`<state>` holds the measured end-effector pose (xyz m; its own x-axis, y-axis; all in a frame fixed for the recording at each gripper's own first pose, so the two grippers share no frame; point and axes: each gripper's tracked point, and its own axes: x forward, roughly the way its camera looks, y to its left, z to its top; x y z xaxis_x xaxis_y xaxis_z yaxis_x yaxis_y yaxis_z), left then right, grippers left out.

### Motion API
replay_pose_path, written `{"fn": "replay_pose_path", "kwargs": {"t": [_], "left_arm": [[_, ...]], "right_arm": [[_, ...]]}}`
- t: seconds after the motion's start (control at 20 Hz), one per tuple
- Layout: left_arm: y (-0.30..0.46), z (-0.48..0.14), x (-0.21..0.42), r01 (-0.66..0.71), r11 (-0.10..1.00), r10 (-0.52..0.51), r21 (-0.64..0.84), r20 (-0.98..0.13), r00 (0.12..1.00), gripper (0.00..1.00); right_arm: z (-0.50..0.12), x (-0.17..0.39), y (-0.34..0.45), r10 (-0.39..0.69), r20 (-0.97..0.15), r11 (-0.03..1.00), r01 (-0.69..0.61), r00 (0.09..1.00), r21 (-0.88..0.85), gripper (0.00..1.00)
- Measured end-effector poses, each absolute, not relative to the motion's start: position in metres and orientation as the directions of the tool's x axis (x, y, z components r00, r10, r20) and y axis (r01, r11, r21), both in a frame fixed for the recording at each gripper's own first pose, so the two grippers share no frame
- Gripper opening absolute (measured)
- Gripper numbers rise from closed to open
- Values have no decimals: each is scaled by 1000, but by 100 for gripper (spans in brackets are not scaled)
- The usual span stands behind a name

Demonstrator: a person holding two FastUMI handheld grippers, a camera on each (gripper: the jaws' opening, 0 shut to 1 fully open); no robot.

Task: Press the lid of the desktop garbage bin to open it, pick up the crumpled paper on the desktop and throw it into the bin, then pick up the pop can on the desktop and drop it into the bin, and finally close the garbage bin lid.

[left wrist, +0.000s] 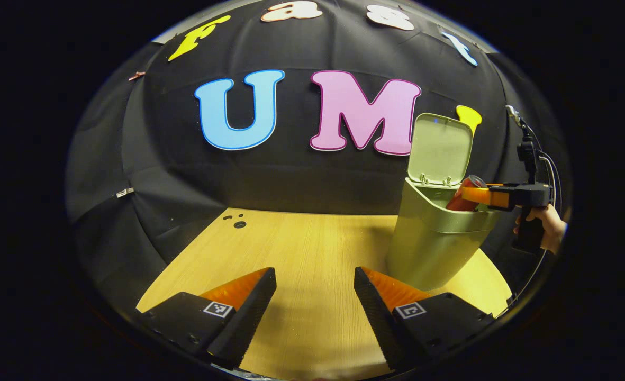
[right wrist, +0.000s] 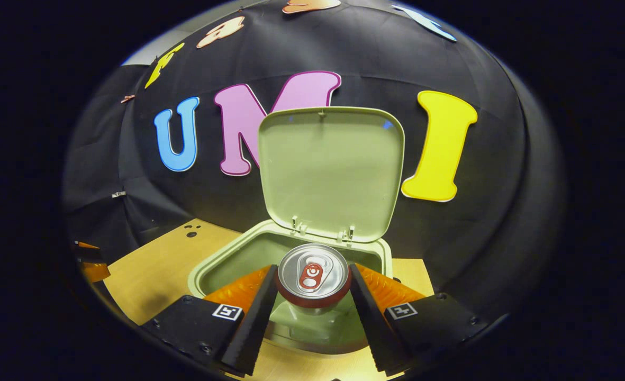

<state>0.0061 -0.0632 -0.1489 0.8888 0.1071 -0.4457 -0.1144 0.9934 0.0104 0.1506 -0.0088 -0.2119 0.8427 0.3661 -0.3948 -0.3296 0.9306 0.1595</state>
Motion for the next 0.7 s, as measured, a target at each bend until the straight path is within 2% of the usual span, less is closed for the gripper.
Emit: {"fn": "replay_pose_path", "kwargs": {"t": [0.7], "left_arm": [[-70,-149,7,-116,993,110,14,-450,886,96]], "right_arm": [[-224,152,-11,365,-419,931,-327,832,161,84]]}}
